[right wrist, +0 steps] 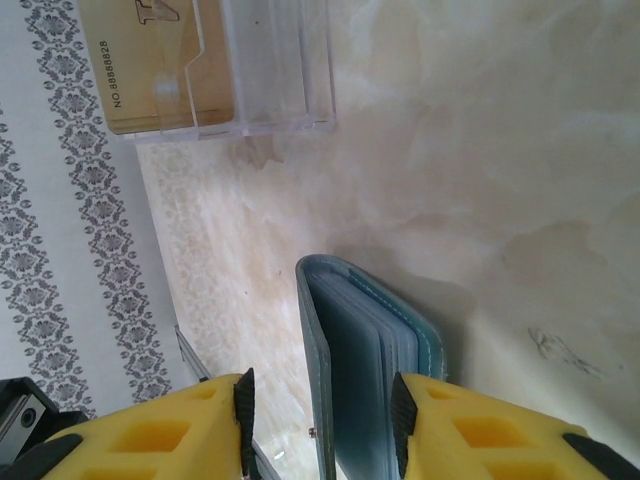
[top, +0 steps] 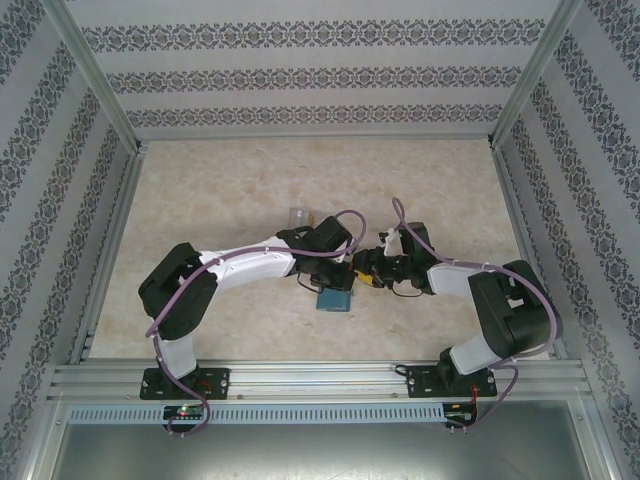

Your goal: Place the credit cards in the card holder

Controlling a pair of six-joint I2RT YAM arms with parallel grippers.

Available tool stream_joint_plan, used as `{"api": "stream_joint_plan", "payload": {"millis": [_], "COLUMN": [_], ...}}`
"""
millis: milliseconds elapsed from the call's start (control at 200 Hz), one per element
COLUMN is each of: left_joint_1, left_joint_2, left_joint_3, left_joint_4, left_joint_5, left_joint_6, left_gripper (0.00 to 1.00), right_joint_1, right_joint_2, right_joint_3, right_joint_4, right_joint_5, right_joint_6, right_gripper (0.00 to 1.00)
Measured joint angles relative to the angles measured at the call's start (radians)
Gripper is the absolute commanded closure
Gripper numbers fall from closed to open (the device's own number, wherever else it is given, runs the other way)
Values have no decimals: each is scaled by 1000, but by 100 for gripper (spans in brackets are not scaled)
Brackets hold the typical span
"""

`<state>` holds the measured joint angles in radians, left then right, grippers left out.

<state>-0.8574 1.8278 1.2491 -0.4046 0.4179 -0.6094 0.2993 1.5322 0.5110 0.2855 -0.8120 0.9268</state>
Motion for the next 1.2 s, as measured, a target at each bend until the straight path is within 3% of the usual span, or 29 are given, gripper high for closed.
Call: {"api": "stream_joint_plan", "payload": {"millis": [325,565,685,1199], "left_joint_1": [0,0,2,61], "left_joint_2": [0,0,-6,-80], "left_joint_3": [0,-3,-15,-101], "left_joint_4": [-1,-1,-4,-22], "left_joint_5": [0,0,0,-1], "left_joint_6": [4,5,10,84], "left_gripper": [100,100,100,100], "right_joint_1": [39,44,44,44], "right_joint_2": [99,121,130,151], "right_joint_3": [38,56,63,89], "right_joint_4": [11,14,11,-80], "right_joint_5": [-34,-45,-45,-7], "right_joint_6": [-2,-18,-36,-164], "right_gripper": [63,91,99,100]}}
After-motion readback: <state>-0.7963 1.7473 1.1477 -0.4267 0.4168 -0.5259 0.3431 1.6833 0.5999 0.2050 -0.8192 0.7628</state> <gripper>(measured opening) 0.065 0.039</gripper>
